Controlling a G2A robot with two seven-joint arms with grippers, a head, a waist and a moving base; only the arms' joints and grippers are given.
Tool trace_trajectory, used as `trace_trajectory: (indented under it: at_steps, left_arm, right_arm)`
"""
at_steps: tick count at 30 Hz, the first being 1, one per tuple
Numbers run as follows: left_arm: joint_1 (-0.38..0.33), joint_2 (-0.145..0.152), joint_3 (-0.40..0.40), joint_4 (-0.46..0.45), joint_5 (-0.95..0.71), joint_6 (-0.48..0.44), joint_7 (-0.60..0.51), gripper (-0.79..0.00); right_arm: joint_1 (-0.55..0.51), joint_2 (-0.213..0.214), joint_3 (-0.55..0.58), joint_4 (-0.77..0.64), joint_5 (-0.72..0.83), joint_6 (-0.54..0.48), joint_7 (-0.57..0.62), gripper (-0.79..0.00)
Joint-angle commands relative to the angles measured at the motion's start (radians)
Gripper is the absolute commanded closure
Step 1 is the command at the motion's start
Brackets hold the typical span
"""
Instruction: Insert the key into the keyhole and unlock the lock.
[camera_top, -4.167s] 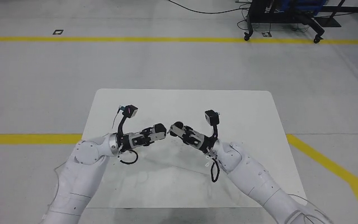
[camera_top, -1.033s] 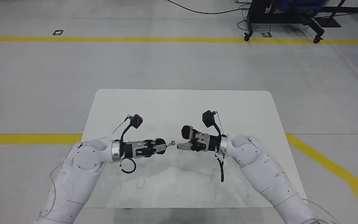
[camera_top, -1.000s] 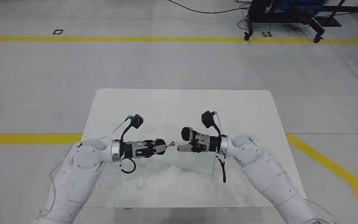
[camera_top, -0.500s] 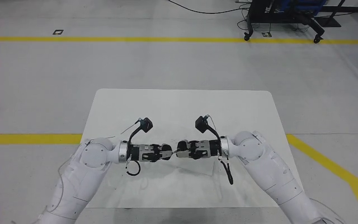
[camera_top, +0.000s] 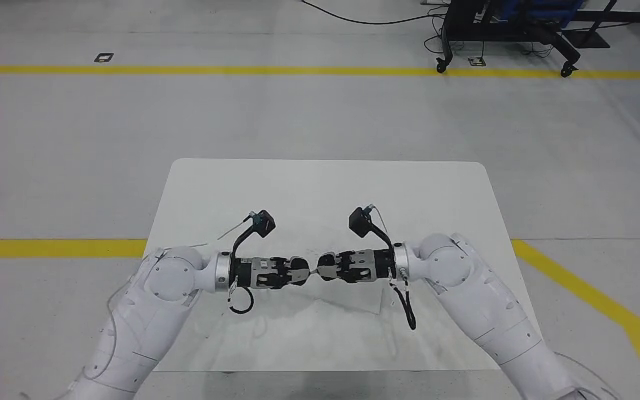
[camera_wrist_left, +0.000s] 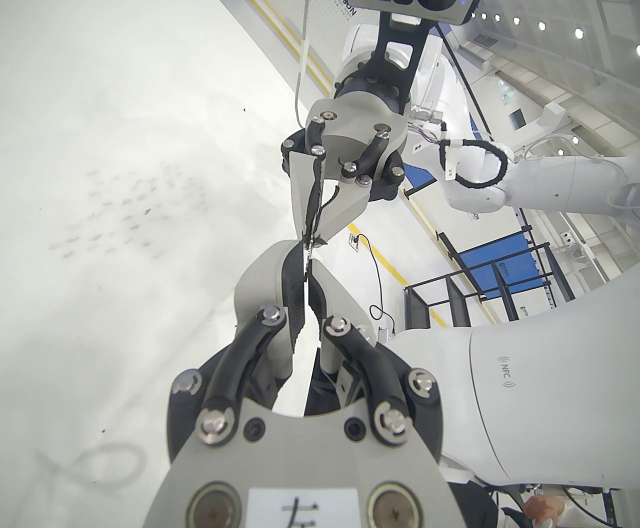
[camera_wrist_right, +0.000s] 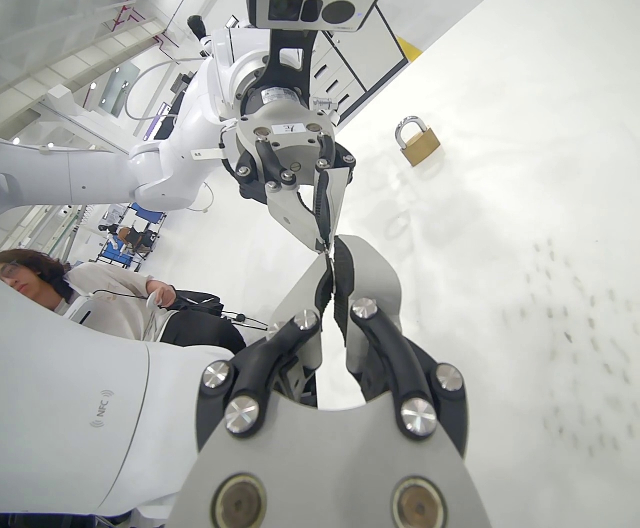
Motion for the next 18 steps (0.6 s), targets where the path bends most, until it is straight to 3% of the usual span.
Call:
trace_trajectory:
  at_steps: [1, 2, 3, 4, 18]
  left_arm:
    - [0.001, 0.002, 0.002, -0.001, 0.001, -0.003, 0.002, 0.0]
    - [0.0, 0.003, 0.002, -0.001, 0.001, -0.005, 0.003, 0.0]
    - [0.0, 0.004, 0.002, 0.0, 0.001, -0.007, 0.007, -0.308]
    - [-0.001, 0.004, 0.001, -0.001, 0.007, -0.01, 0.013, -0.785]
    - [-0.001, 0.006, -0.004, 0.001, 0.015, -0.016, 0.039, -0.785]
  right_arm:
    - [0.0, 0.002, -0.003, -0.002, -0.004, 0.003, 0.0, 0.0]
    - [0.001, 0.002, -0.004, -0.003, -0.005, 0.003, -0.001, 0.0]
    - [0.001, 0.003, -0.006, -0.004, -0.006, 0.002, -0.001, 0.0]
    - [0.001, 0.003, -0.007, -0.004, -0.005, 0.002, -0.003, 0.0]
    - [-0.024, 0.028, 0.066, -0.037, 0.018, -0.053, -0.053, 0.0]
